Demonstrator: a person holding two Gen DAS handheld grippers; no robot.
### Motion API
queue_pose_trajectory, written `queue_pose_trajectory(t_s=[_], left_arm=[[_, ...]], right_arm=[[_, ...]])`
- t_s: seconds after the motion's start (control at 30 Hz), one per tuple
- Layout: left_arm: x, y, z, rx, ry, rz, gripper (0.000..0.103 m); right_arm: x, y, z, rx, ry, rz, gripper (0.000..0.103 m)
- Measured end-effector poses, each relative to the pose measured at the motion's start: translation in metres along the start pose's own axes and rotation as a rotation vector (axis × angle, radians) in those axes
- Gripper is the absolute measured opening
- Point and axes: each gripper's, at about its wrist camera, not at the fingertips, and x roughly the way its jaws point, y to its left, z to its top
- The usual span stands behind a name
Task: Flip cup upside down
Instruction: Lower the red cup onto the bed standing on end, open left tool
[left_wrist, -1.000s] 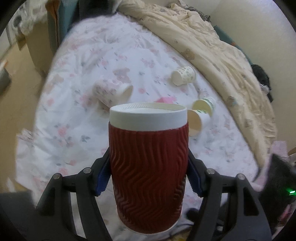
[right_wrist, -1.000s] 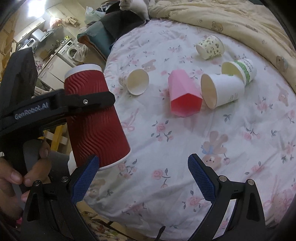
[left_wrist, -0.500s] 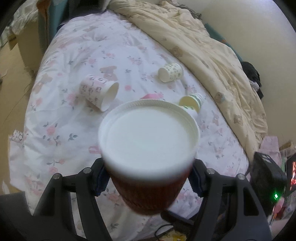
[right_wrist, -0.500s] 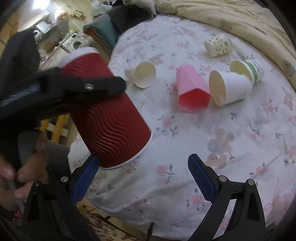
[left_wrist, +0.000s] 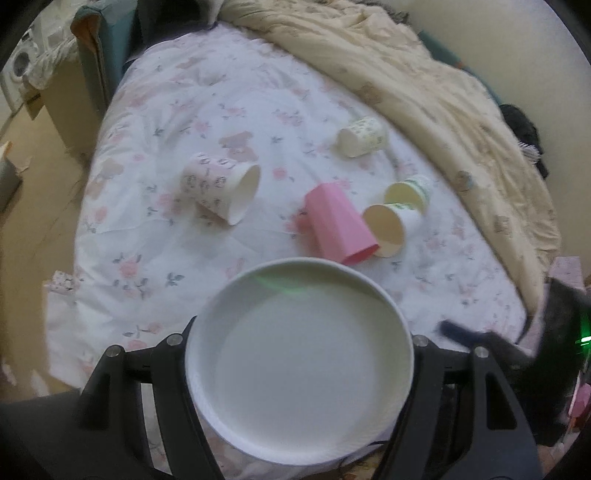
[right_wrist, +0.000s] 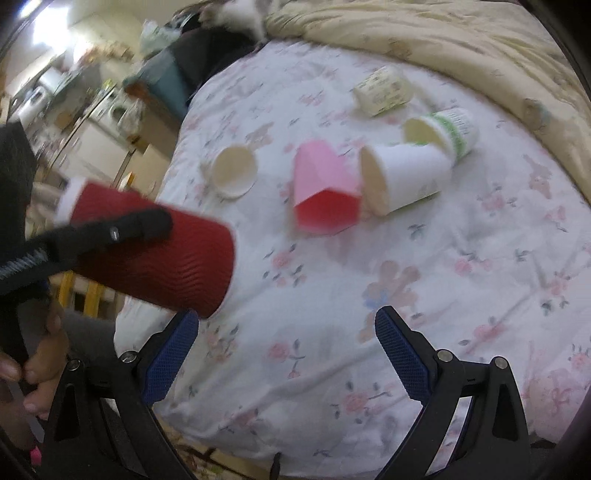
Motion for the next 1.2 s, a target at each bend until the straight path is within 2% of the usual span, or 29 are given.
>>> queue_pose_trajectory(t_s=[0.17,0.27,0.33,0.4,0.77,1.1,1.17,1.2], left_arm=[[0.019,-0.005,0.007,0.017,0.034,0.073,0.067],[0.035,-0.009,0.010,0.010,0.045,0.120,0.067],[0.039,-0.016,0.011,0.040,0.016,0.163,0.067],[0.044,-0.025,0.011,0.060,-0.002,0.158,0.067],[0.079,-0.039,0.014,0.060,0.035,0.217,0.067],[0.087,-0.031,0.013,0.032,0.050,0.197,0.069],[0.087,-0.032,0.013,0.042,0.049,0.203,0.072],[0.086,-0.033,0.012,0.049,0.048,0.218,0.077]], right_arm=[[-0.024,-0.021,0.005,0.066,-0.094,-0.079,0.099],[-0.032,-0.041,0.007,0.144,-0.104,-0.106,0.099],[-0.036,-0.051,0.008,0.177,-0.103,-0.116,0.099],[-0.041,-0.055,0.008,0.188,-0.111,-0.107,0.099],[-0.045,-0.049,0.008,0.182,-0.109,-0.046,0.099],[-0.041,-0.046,0.008,0.180,-0.094,-0.041,0.099],[-0.041,-0.047,0.008,0.180,-0.095,-0.044,0.099],[-0.041,-0.047,0.008,0.178,-0.095,-0.047,0.099]])
